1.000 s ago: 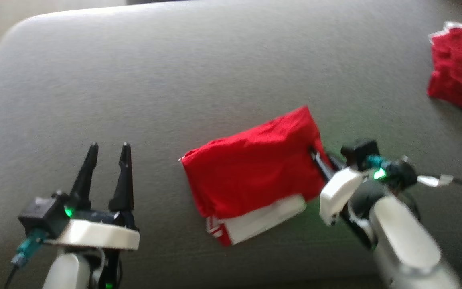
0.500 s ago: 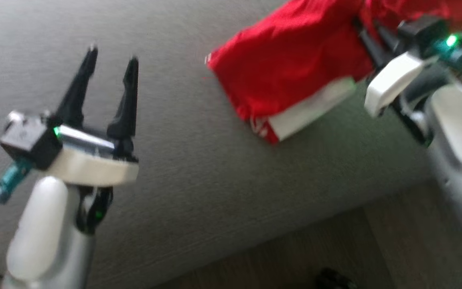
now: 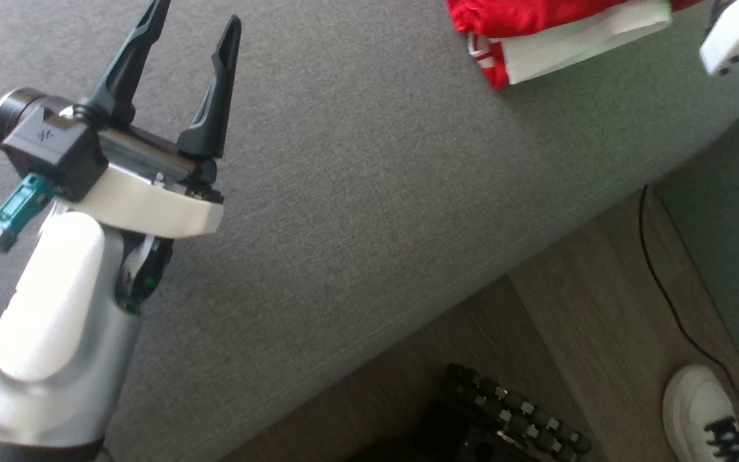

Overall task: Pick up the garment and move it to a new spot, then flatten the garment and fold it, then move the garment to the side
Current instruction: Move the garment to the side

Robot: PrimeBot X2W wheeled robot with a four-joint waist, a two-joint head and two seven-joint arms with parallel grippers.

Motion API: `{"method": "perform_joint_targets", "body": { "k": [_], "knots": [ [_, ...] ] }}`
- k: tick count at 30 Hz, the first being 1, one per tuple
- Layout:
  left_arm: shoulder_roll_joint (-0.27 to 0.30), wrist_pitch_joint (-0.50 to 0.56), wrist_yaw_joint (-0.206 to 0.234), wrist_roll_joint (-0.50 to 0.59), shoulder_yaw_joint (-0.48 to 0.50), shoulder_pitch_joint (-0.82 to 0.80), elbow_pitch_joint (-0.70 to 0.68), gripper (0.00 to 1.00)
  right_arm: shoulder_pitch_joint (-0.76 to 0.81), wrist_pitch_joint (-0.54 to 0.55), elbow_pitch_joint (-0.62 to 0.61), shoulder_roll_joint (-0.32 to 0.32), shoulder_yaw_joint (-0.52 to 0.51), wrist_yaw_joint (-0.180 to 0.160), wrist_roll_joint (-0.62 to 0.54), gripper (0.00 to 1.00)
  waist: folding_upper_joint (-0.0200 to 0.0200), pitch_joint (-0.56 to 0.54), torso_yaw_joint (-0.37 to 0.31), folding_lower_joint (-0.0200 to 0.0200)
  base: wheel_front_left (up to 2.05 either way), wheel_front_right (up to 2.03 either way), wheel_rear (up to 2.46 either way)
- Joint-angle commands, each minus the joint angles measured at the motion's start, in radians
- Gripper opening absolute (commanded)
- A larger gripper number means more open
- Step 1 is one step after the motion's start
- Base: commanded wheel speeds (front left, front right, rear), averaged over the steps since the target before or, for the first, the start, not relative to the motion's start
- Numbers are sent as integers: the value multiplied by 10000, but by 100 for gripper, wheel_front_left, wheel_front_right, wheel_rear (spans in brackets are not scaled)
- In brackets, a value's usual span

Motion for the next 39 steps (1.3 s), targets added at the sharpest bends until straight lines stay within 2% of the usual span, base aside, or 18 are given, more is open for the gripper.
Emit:
{"method": "perform_joint_targets", "body": {
  "k": [1,10,16,21,25,30,35,39],
  "knots": [
    [255,26,2,-80,192,-432,-225,100,-294,-186,-16,-296,-143,-4,2,0,0,153,-134,-1,0,0,0],
    [375,1,16,-301,-41,-634,33,100,-1543,-636,911,7,351,-4,-91,0,0,273,-124,-1,0,0,0],
    [529,-16,284,-342,198,-265,-223,100,-2188,-932,226,392,1226,-4,644,0,0,273,-33,-1,0,0,0],
    [508,-33,349,-460,306,-27,-341,100,-2513,-980,45,134,1527,-4,1138,0,0,228,221,-1,0,0,0],
    [445,-41,344,-454,273,-30,-379,100,-2704,-852,783,-116,1424,-4,1189,0,0,314,364,-1,0,0,0],
    [305,-50,323,-421,164,-134,-390,100,-3101,-603,2528,-327,976,-4,780,0,0,580,618,-1,0,0,0],
    [364,-54,306,-395,178,-178,-356,100,-3425,-727,3654,-177,476,-4,488,0,0,807,769,-1,0,0,0],
    [451,-57,297,-402,237,-169,-342,100,-3543,-831,4054,20,525,-4,17,0,0,878,794,-1,0,0,0]
  ]
}}
